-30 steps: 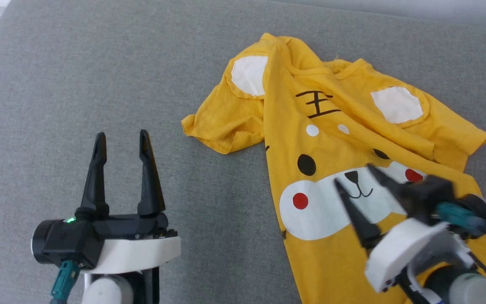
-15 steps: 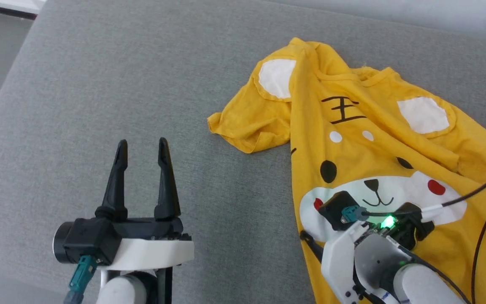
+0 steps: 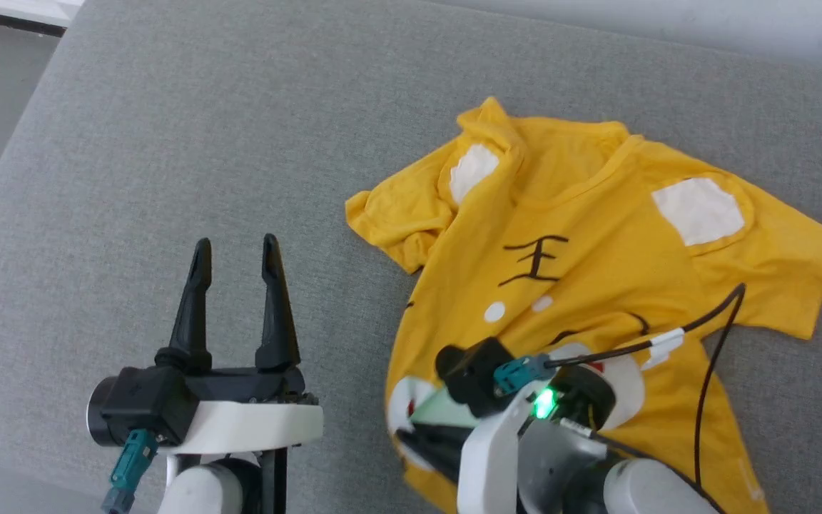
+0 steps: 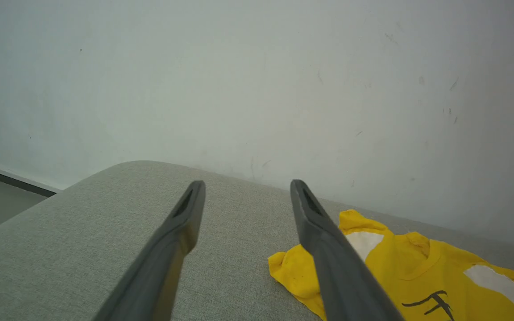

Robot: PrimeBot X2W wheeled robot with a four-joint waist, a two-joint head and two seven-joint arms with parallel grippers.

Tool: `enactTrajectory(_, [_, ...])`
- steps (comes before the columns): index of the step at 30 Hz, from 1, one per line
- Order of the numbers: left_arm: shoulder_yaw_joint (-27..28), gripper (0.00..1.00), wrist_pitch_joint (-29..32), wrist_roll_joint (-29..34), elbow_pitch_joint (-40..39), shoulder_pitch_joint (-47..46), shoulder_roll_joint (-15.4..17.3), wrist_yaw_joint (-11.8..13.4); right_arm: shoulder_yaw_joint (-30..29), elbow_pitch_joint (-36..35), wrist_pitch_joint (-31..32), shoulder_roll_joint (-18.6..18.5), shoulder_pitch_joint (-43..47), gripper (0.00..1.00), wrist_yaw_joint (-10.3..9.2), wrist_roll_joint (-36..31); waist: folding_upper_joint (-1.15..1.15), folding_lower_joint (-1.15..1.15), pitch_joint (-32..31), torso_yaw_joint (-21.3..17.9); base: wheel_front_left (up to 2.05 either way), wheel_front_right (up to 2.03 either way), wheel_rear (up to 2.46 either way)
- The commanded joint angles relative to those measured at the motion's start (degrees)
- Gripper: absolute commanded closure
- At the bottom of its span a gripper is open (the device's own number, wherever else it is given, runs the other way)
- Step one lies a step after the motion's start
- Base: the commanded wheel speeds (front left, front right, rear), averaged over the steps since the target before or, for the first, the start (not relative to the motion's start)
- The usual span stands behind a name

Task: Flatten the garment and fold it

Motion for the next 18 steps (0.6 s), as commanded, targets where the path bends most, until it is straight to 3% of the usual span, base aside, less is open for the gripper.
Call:
enactTrajectory(1, [0.27, 0.0, -0.27, -0.12, -0.03, -0.17, -0.27, -0.45, 1.16, -1.5, 1.13, -0.14, 0.13, 1.0, -0.04, 2.2, 0.0, 0.0, 0.44, -0.32, 0.0, 0.0, 0.0])
enactTrajectory(5, [0.59, 0.0, -0.27, -0.32, 0.14, -0.44, -0.35, -0.77, 3.61, -3.51, 4.57, -1.62, 0.41, 1.0, -0.04, 7.99, 0.0, 0.0, 1.14, -0.72, 0.0, 0.0, 0.0])
enactTrajectory(6, [0.62, 0.0, -0.27, -0.33, 0.27, -0.51, -0.36, -0.87, 3.74, -3.42, 4.86, -2.35, 0.15, 0.9, -0.04, 8.05, 0.0, 0.0, 1.28, -0.79, 0.0, 0.0, 0.0])
enactTrajectory(7, [0.61, 0.0, -0.27, -0.33, 0.42, -0.58, -0.37, -0.99, 3.59, -3.17, 4.75, -3.05, -0.18, 0.55, -0.04, 7.47, 0.0, 0.0, 1.41, -0.85, 0.0, 0.0, 0.0])
enactTrajectory(8, [0.59, 0.0, -0.27, -0.33, 0.53, -0.66, -0.38, -1.08, 3.5, -3.12, 3.99, -3.66, -0.77, 0.0, -0.04, 6.54, 0.0, 0.0, 1.53, -0.9, 0.0, 0.0, 0.0])
enactTrajectory(12, [0.59, 0.0, -0.27, -0.27, 0.57, -0.84, -0.42, -1.14, -0.64, -3.49, -2.68, -3.07, -2.07, 0.0, -0.04, 3.48, 0.0, 0.0, 1.95, -1.41, 0.0, 0.0, 0.0])
enactTrajectory(18, [0.35, 0.0, -0.27, 0.06, -0.05, -1.45, -0.46, -1.18, -17.58, -8.24, -13.71, -0.36, -3.36, 0.0, -0.04, -4.06, 0.0, 0.0, 3.58, -2.77, 0.0, 0.0, 0.0])
